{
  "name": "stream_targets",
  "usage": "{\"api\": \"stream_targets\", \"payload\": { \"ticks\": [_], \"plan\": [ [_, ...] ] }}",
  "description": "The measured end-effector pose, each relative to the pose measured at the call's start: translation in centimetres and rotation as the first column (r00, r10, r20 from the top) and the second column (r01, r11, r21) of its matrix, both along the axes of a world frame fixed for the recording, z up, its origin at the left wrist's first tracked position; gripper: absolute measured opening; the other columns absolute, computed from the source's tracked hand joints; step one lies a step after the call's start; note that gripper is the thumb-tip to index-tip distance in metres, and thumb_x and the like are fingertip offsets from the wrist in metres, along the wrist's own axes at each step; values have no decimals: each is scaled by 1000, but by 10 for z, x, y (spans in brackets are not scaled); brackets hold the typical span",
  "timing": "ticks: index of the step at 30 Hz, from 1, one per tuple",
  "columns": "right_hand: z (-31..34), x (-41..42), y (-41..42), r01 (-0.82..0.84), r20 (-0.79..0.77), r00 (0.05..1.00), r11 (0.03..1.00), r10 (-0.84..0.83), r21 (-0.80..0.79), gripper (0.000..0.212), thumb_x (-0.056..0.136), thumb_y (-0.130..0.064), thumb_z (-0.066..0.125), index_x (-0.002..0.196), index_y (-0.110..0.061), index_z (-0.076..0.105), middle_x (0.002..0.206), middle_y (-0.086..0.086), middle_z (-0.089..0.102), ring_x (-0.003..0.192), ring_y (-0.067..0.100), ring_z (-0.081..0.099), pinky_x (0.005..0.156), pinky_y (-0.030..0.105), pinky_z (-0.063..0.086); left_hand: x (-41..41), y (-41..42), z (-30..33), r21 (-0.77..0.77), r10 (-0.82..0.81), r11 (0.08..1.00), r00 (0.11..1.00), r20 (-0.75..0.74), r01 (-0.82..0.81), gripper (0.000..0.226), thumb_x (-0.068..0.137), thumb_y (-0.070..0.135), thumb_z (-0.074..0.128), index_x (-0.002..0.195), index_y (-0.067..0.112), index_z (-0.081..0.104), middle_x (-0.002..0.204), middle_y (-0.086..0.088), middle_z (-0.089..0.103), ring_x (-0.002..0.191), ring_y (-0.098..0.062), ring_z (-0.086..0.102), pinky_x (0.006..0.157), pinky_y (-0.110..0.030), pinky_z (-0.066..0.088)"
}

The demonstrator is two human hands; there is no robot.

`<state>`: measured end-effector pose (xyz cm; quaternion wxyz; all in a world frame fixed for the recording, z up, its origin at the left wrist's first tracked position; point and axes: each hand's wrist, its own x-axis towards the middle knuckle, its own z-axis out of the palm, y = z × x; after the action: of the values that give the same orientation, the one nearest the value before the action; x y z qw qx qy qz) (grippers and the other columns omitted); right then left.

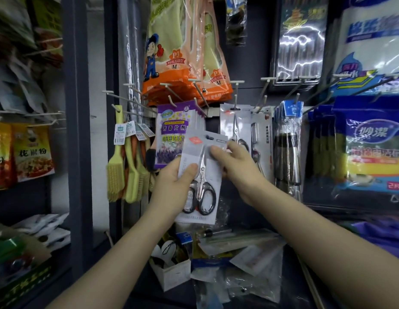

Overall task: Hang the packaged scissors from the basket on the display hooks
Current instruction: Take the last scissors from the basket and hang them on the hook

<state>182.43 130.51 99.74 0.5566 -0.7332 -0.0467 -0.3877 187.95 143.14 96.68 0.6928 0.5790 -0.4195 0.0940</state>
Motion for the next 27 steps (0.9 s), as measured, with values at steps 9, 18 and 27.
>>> {"api": "stream_targets", "payload": {
  "ticks": [9,18,27],
  "plan": [
    [65,5,-33,179,98,974,960,-204,217,16,95,-20,47,98,-8,56,86,9,70,67,21,68,68,37,59,4,-20,4,161,-139,977,990,-2,138,35,86,20,58,116,25,42,75,-1,69,54,-13,66,52,-24,52],
    [102,32,-52,485,108,862,868,-495,107,18,90,-28,49,76,-17,49,78,0,50,76,21,49,69,31,42,23,-34,9,217,75,967,967,243,-130,54,81,22,65,128,26,40,87,10,63,61,-10,67,60,-25,52],
    [116,28,-55,480,174,857,874,-485,72,5,84,-13,53,84,-17,50,82,2,54,69,17,50,61,28,43,21,-38,13,161,18,985,971,237,-57,42,83,21,61,120,27,42,80,10,62,54,-8,65,50,-20,49]
  ]
}}
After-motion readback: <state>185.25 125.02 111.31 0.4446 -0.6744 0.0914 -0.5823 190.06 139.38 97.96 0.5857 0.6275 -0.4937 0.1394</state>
